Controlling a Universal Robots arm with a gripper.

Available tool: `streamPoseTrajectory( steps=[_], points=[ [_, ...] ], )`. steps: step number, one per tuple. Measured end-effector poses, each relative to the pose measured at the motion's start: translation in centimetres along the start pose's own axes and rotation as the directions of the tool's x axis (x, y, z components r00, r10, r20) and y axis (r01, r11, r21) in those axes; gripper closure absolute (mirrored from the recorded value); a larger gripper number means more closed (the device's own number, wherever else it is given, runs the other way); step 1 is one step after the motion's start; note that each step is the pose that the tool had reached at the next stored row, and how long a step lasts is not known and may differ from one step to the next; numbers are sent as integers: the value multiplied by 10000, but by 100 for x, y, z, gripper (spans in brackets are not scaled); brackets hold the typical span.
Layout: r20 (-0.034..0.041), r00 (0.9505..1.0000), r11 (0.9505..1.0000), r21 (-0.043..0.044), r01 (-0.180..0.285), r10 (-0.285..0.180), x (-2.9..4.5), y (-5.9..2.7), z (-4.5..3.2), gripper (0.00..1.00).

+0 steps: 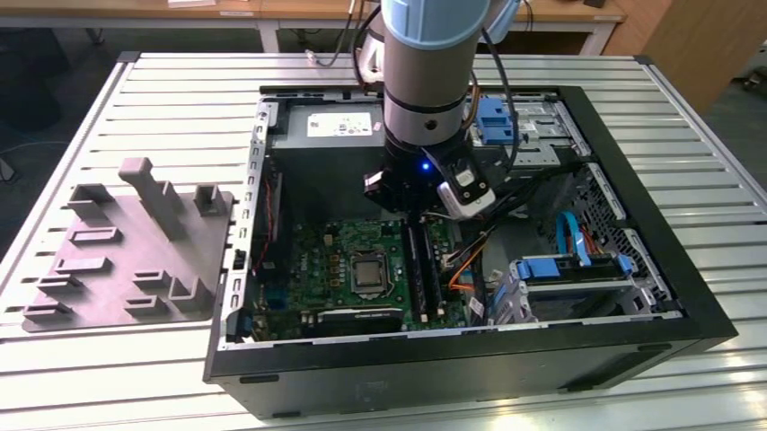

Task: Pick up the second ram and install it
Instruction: 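Press down the second ram until it locks into place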

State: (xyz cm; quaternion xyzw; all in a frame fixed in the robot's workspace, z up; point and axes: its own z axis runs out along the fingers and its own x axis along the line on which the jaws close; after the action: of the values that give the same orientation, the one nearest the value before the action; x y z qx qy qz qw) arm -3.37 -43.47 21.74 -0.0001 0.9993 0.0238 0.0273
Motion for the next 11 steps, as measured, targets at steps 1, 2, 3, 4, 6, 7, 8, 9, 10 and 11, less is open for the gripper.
streamPoseTrajectory(
  steps=[1,2,3,4,6,7,8,9,10,11],
  points=[
    [0,10000,10000,0,0,0,0,0,1,90],
    [0,10000,10000,0,0,0,0,0,1,90],
    [1,10000,10000,-1,0,0,0,0,-1,90],
    [3,10000,10000,-6,0,0,-1,1,-8,90],
    [3,10000,10000,-6,-1,1,-3,3,-50,90],
    [1,10000,10000,-1,-1,1,-4,4,-76,90],
    [2,10000,10000,-4,-1,1,-5,5,-98,90],
    [1,10000,10000,-2,-1,1,-7,6,-122,90],
    [1,10000,10000,-1,0,0,-8,7,-140,90],
    [1,10000,10000,-3,0,0,-8,7,-142,90]
  ],
)
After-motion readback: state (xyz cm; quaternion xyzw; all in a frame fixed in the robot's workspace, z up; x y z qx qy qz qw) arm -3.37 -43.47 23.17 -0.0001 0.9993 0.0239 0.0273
